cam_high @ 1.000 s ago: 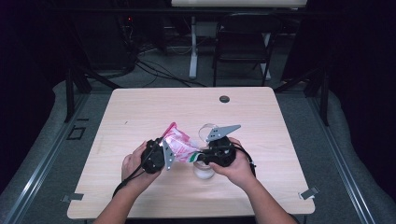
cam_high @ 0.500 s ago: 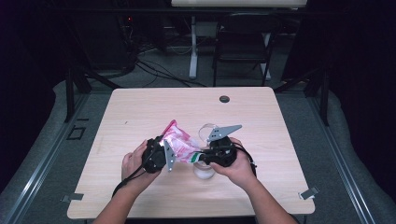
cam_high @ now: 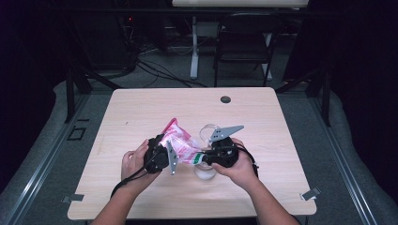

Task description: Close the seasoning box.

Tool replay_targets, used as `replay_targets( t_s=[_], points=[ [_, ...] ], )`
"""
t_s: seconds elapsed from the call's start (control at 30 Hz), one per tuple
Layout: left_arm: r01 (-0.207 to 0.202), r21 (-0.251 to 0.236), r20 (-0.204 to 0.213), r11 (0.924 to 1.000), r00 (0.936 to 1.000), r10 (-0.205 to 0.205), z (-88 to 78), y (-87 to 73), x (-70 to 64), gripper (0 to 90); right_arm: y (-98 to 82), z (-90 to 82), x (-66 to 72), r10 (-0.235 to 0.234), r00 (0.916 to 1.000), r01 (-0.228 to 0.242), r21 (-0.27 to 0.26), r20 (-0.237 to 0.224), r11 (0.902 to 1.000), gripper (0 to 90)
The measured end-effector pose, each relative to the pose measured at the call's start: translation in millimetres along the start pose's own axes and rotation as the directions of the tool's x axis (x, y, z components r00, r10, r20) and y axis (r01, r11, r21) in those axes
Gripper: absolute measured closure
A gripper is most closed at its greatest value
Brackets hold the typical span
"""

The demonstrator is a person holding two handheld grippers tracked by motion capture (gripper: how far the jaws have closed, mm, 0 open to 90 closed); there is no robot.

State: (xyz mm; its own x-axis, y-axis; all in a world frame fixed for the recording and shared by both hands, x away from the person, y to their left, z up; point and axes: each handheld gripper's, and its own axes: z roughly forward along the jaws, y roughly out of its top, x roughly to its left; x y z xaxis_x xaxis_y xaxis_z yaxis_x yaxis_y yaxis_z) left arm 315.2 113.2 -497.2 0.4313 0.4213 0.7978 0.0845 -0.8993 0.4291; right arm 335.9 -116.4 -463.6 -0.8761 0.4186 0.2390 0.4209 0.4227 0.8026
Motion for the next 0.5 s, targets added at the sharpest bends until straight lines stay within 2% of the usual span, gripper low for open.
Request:
replay_targets(
  t_s=[0.1, 0.13, 0.5],
  points=[
    [-0.025, 0.000, -0.011, 0.9997, 0.9996, 0.025, -0.5, 1.1, -0.5, 60.9, -0.3, -0.3, -0.5, 0.002, 1.0000, -0.002, -0.003, 0.003, 1.0000, 90.0],
    [-0.048, 0.006, -0.016, 0.9988, 0.9987, 0.048, -1.1, 1.8, -0.5, 60.9, -0.5, -0.4, -0.7, 0.002, 1.0000, -0.002, -0.003, 0.003, 1.0000, 90.0],
    [-0.114, -0.013, -0.044, 0.9934, 0.9926, 0.113, -0.7, 4.2, -1.1, 61.1, -1.4, -1.7, -2.9, 0.010, 0.9999, -0.010, -0.005, 0.004, 0.9999, 90.0]
  ],
)
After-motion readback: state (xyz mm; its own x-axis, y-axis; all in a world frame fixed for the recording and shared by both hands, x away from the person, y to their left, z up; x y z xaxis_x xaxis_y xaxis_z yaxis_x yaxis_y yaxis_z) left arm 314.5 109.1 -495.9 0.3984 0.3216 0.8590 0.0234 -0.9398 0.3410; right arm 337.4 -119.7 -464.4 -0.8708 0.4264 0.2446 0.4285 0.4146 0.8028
